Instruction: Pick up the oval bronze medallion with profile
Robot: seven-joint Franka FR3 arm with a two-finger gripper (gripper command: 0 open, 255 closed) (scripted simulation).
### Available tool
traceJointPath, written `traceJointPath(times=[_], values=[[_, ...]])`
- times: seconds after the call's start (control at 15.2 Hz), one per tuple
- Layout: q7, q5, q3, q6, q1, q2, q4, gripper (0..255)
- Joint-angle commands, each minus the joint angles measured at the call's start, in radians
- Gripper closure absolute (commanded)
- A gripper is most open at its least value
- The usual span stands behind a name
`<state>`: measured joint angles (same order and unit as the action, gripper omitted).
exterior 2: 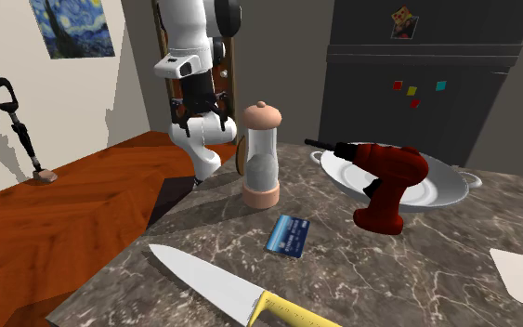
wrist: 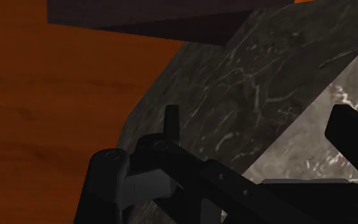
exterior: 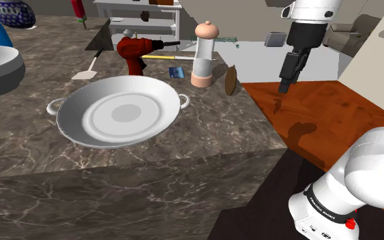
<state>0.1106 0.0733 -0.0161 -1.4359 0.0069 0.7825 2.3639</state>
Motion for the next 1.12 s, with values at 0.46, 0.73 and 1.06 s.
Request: traceJointPath(times=[0.46, 0.73, 1.06], values=[[-0.487, 0.139, -0.153, 0.120, -0.087, -0.313, -0.310, 0], [-0.770, 0.193, -0.205, 0.176, -0.128, -0.508, -0.508, 0], [-0.860, 0.208, -0.217, 0.154, -0.135, -0.569, -0.531, 0]])
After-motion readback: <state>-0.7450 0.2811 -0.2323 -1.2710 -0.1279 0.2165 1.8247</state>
